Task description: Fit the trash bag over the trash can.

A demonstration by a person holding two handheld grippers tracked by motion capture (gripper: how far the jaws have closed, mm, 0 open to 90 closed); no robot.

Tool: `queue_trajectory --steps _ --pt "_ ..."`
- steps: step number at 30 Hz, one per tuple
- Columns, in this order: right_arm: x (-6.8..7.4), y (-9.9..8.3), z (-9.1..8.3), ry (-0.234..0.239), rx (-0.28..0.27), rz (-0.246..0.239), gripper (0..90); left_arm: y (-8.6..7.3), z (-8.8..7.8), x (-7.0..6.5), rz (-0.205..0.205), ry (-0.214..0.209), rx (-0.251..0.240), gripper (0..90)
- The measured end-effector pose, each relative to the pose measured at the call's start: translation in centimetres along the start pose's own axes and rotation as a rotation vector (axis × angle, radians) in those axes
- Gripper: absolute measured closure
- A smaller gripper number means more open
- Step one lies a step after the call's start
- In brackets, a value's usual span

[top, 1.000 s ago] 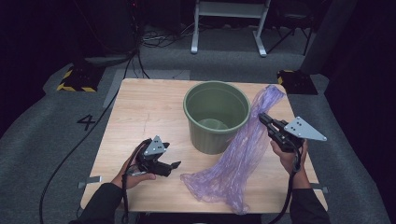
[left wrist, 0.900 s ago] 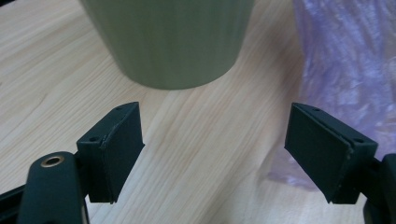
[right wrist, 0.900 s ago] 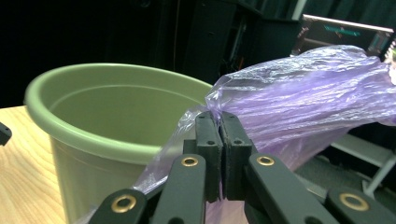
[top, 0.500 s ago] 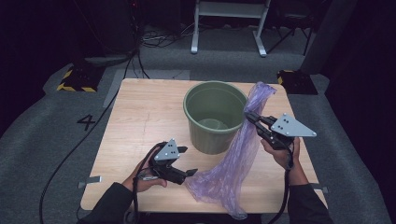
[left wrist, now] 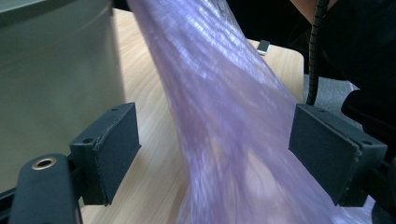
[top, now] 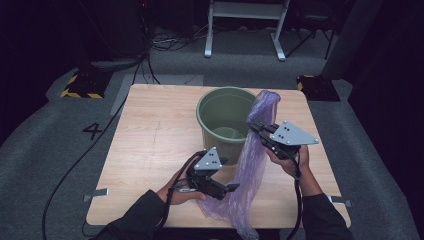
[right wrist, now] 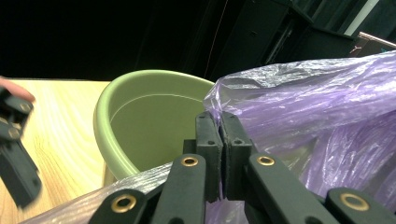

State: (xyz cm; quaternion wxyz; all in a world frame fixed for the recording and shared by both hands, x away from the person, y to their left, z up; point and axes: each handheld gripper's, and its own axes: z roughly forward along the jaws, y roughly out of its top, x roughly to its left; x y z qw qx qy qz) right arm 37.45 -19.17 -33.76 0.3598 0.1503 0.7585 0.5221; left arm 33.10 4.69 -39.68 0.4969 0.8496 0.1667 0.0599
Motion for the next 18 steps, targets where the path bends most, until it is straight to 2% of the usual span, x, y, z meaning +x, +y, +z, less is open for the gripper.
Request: queue_trajectory --steps 4,8,10,12,13,15,16,18 --pt "0.3 0.2 0.3 0.008 -0.004 -0.005 87.9 0.9 1.7 0.2 0.004 0.031 0.037 15.7" --pt "0.9 0.5 0.7 0.027 -0.009 -0.017 87.9 1.2 3.1 0.4 -0.010 0.045 0.072 16.0" --pt "1.2 0.8 0.7 0.043 -0.015 -0.025 87.9 1.2 3.8 0.4 -0.004 0.090 0.101 17.3" --pt "1.6 1.0 0.6 0.075 -0.033 -0.032 87.7 1.0 4.3 0.6 0.007 0.090 0.112 19.8" --pt "1.7 1.1 0.6 0.084 -0.045 -0.034 87.6 0.9 4.5 0.5 0.019 0.121 0.119 20.7" --pt "2.0 1.4 0.6 0.112 -0.057 -0.040 87.4 0.8 4.7 0.7 0.037 0.144 0.120 25.9" --pt "2.2 1.6 0.6 0.124 -0.063 -0.046 87.5 0.6 4.7 0.7 0.029 0.141 0.108 28.6" --pt "2.5 1.9 0.8 0.138 -0.059 -0.062 87.3 0.3 4.6 1.0 0.041 0.143 0.092 37.3"
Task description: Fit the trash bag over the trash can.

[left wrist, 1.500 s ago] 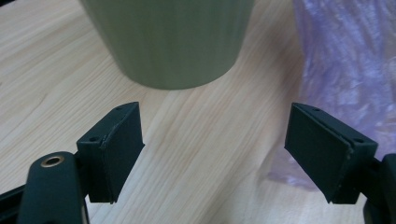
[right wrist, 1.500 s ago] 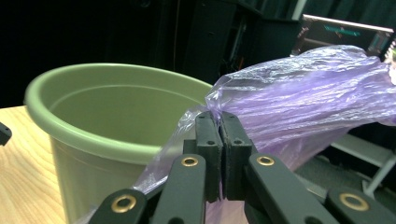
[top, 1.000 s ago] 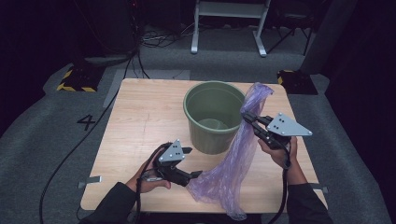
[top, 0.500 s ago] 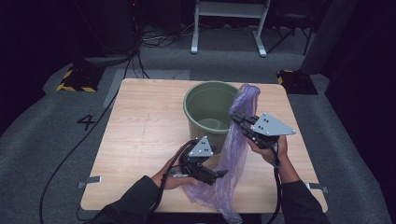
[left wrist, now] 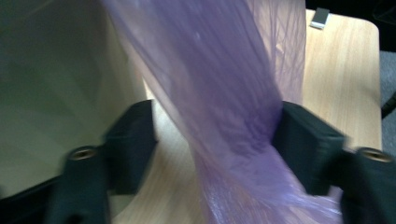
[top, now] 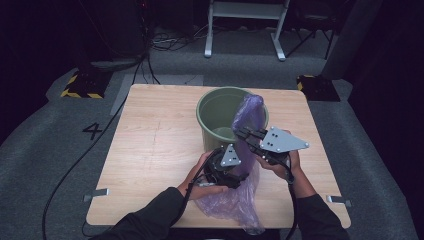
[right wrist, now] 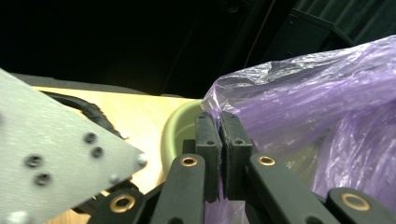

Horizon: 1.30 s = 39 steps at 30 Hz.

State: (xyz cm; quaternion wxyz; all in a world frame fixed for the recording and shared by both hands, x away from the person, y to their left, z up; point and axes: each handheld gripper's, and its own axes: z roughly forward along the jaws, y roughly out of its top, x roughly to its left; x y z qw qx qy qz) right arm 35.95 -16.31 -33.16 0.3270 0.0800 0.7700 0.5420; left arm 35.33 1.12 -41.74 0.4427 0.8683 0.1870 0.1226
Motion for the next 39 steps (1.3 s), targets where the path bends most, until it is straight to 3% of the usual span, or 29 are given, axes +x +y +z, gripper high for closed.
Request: queue_trajectory --steps 1,5,9,14,17,19,25,28,31,34,36,39 --pt "0.2 0.2 0.1 0.010 0.001 -0.003 87.0 -0.2 -0.1 0.2 0.011 0.001 -0.002 40.4" --pt "0.6 0.7 0.7 0.043 0.000 -0.017 81.0 -0.7 -0.9 0.3 0.046 0.009 -0.042 67.0" --pt "0.4 0.6 0.9 0.037 0.010 -0.005 73.4 -1.3 -2.1 0.3 0.080 0.022 -0.073 80.4" --pt "-0.4 0.5 1.8 0.001 0.055 0.039 61.1 -1.8 -3.7 0.5 0.094 0.057 -0.122 84.8" --pt "-1.1 0.3 2.4 0.024 0.062 0.092 68.7 -2.3 -4.6 1.0 0.097 0.047 -0.152 87.9" --pt "-1.4 0.3 2.8 0.048 0.081 0.116 68.3 -2.6 -5.1 1.4 0.087 0.045 -0.160 88.6" --pt "-2.5 0.3 3.9 0.007 0.155 0.198 50.5 -3.1 -6.3 2.6 0.061 0.073 -0.183 89.1" --pt "-2.9 0.4 4.1 -0.017 0.169 0.198 45.9 -3.2 -6.7 2.9 0.059 0.072 -0.202 89.3" --pt "-3.5 0.5 4.1 0.008 0.158 0.224 53.4 -3.2 -7.2 3.1 0.059 0.075 -0.214 89.4" --pt "-3.8 0.4 4.6 0.031 0.181 0.219 77.3 -3.1 -7.8 3.4 0.054 0.084 -0.228 89.4" --pt "-4.1 0.2 5.2 0.046 0.184 0.244 84.8 -3.0 -8.1 3.5 0.047 0.084 -0.241 89.4" --pt "-4.3 0.3 5.6 0.045 0.203 0.239 86.0 -2.8 -8.5 3.7 0.049 0.094 -0.253 89.4"
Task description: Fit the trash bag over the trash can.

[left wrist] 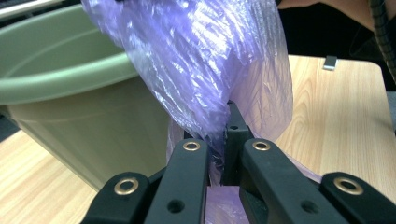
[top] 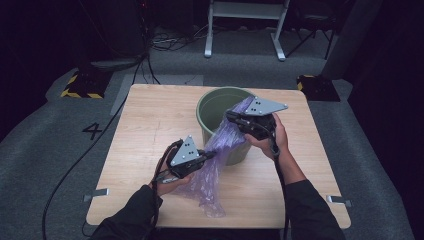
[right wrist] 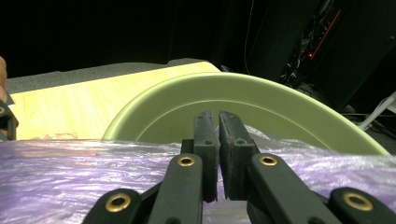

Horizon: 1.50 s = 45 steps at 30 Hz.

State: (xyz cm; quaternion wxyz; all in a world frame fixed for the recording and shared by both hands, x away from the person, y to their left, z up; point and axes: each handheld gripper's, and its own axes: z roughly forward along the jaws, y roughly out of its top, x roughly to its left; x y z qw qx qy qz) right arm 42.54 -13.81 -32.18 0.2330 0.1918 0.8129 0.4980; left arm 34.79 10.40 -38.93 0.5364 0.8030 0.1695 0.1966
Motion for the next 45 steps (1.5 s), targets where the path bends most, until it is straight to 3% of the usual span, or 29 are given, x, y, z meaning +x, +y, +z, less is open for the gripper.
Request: queue_trajectory --steps 3,5,6,9,12,15,18,23,27,31,38,45 --pt "-0.2 0.3 0.5 -0.016 0.026 0.019 75.6 0.4 -0.2 0.2 -0.001 0.009 -0.007 89.4" --pt "-0.3 0.5 0.9 -0.060 0.046 0.031 55.7 0.6 -0.3 0.3 -0.012 0.017 -0.013 89.4" --pt "-0.3 0.7 1.0 -0.097 0.050 0.039 52.5 0.7 -0.4 0.4 -0.012 0.020 -0.016 89.4" --pt "-0.4 1.1 1.1 -0.113 0.049 0.045 41.9 1.0 -0.6 0.7 -0.019 0.039 -0.017 89.5" --pt "-0.3 1.5 0.8 -0.120 0.052 0.020 36.2 1.1 -0.7 1.3 -0.030 0.063 -0.010 89.5" --pt "-0.5 1.5 0.2 -0.108 0.038 0.035 31.3 0.9 -0.9 1.8 -0.012 0.107 0.004 89.5" --pt "-0.8 1.3 -0.6 -0.112 0.022 0.032 27.9 0.6 -1.1 2.2 -0.023 0.115 0.010 89.5" --pt "-1.1 0.5 -2.2 -0.090 0.002 0.011 31.9 0.4 -1.5 2.6 -0.034 0.123 0.005 89.5" --pt "-1.6 -0.5 -3.1 -0.034 0.007 0.004 32.0 0.3 -1.6 2.8 -0.032 0.128 0.010 89.5" --pt "-2.1 -1.4 -3.6 0.021 -0.001 0.003 32.9 0.0 -1.4 3.3 -0.056 0.117 0.000 89.5" --pt "-1.9 -1.9 -2.7 0.009 0.046 -0.033 65.9 0.2 -0.8 3.5 -0.047 0.106 -0.011 89.5" --pt "-2.2 -1.7 -1.5 -0.038 0.092 -0.029 85.1 0.4 -0.6 4.0 -0.052 0.096 -0.031 89.5"
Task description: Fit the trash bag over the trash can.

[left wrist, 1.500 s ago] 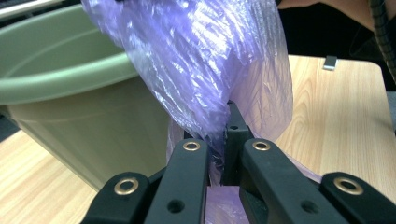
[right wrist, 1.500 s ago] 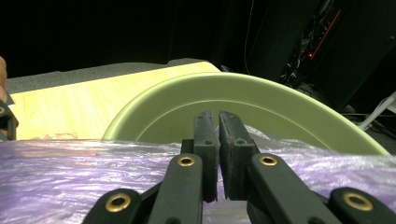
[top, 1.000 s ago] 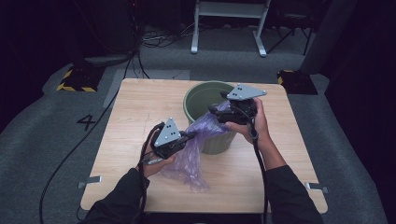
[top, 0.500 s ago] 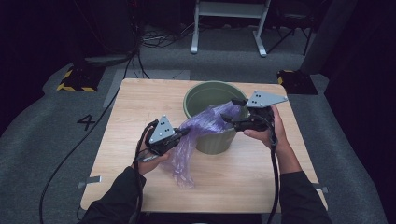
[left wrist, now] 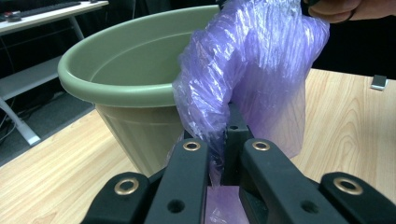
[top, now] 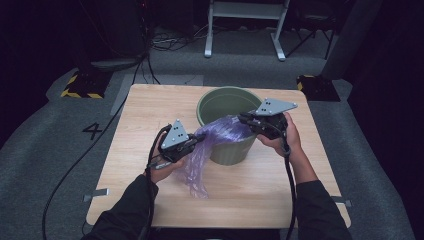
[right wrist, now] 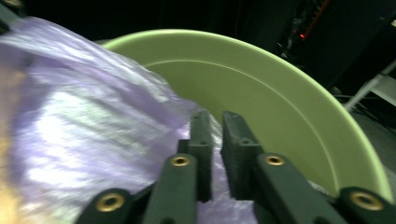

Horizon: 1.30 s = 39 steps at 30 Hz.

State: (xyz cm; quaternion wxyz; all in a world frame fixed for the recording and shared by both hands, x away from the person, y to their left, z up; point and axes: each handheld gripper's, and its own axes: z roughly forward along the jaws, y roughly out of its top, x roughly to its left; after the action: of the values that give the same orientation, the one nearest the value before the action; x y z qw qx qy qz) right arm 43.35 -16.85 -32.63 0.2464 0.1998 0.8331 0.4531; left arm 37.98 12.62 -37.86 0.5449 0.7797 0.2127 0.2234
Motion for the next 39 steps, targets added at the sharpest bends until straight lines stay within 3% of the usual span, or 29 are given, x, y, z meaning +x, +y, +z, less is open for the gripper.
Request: queue_trajectory --steps 3,6,8,10,11,15,18,21,24,30,34,39 --pt "-0.3 0.2 0.5 0.000 0.001 0.014 90.0 0.2 -0.1 0.1 -0.001 -0.004 -0.009 89.5" --pt "-0.5 0.4 0.9 -0.005 0.008 0.022 87.1 0.4 -0.3 0.2 -0.004 0.006 -0.013 89.5" --pt "-0.7 0.5 0.6 0.007 -0.026 0.048 78.9 0.4 -0.6 0.3 -0.007 0.017 -0.016 89.5" --pt "-0.7 0.5 0.0 0.030 -0.055 0.062 63.1 0.3 -0.9 0.5 -0.018 0.020 -0.016 89.5" --pt "-0.7 0.5 -0.3 0.043 -0.059 0.061 61.1 0.3 -1.1 0.6 -0.021 0.024 -0.018 89.5" --pt "0.0 0.2 -1.4 0.138 -0.069 0.011 40.1 0.3 -1.6 0.8 -0.032 0.034 -0.017 89.5" --pt "0.9 0.0 -1.8 0.194 -0.086 -0.027 36.4 0.5 -1.6 0.7 -0.028 0.033 -0.014 89.5" --pt "1.5 0.0 -1.5 0.206 -0.073 -0.058 41.5 0.9 -1.6 0.5 -0.019 0.034 -0.018 89.5" --pt "1.9 0.0 -1.1 0.194 -0.065 -0.078 63.2 1.2 -1.6 0.4 -0.015 0.030 -0.018 89.5" --pt "1.9 0.2 -0.8 0.126 -0.076 -0.086 89.2 1.4 -1.8 0.4 -0.010 0.011 -0.019 89.4" --pt "1.5 0.2 -0.5 0.075 -0.097 -0.068 90.0 1.6 -2.1 0.3 -0.008 -0.009 -0.032 87.9" --pt "0.8 0.1 0.0 0.066 -0.097 -0.014 90.0 2.1 -2.2 0.2 0.001 0.001 -0.024 88.3"
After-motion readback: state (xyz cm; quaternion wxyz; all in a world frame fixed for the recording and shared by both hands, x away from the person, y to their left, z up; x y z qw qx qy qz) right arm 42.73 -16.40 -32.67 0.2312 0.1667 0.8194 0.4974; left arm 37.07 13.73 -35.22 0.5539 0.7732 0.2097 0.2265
